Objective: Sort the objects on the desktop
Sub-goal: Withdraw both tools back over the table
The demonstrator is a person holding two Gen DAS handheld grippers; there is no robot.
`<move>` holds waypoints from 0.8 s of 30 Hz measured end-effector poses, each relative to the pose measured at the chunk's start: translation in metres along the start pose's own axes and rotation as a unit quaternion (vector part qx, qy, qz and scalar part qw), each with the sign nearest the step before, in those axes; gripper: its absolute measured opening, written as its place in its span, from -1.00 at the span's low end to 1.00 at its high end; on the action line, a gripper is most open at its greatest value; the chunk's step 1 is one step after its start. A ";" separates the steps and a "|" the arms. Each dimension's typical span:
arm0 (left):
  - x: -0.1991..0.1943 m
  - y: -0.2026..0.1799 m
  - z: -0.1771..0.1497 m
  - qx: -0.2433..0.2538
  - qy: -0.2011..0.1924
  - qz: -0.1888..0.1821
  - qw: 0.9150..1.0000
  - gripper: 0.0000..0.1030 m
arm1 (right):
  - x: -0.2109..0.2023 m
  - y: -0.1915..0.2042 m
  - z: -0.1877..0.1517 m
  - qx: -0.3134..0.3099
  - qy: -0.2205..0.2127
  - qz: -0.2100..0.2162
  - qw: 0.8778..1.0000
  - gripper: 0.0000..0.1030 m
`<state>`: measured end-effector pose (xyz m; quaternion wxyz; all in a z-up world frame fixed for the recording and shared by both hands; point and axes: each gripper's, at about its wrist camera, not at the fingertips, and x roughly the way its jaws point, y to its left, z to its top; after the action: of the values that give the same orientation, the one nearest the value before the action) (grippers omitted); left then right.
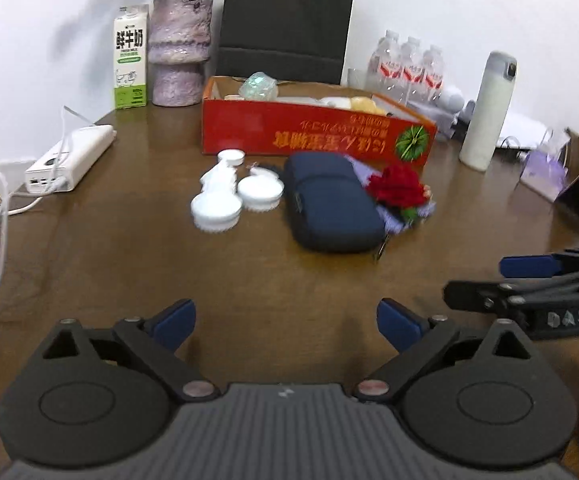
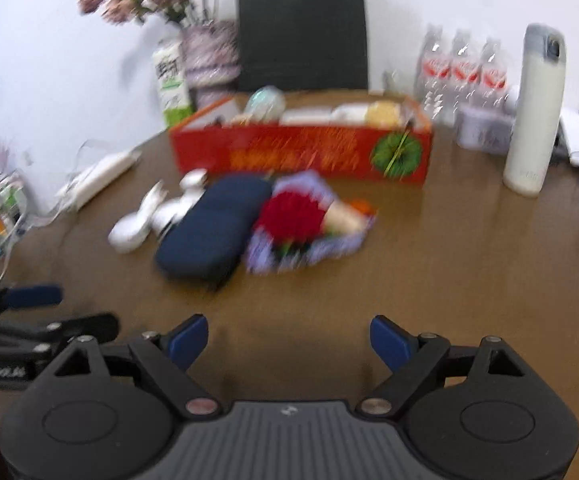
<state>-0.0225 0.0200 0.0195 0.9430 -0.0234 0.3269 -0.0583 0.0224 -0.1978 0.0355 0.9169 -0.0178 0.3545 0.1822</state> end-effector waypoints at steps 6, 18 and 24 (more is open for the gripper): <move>-0.008 0.003 -0.004 -0.004 -0.011 -0.007 1.000 0.94 | -0.001 0.019 -0.021 -0.027 -0.006 -0.029 0.999 0.71; -0.002 0.009 -0.007 -0.016 -0.002 -0.015 1.000 0.97 | -0.002 0.011 -0.024 -0.002 -0.019 -0.020 1.000 0.71; 0.002 0.009 0.004 -0.014 -0.005 -0.025 1.000 0.97 | 0.003 0.006 -0.013 -0.007 -0.023 -0.021 0.999 0.71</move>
<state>-0.0169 0.0288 0.0208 0.9424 -0.0455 0.3224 -0.0770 0.0136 -0.1938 0.0242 0.9283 -0.0272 0.3319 0.1654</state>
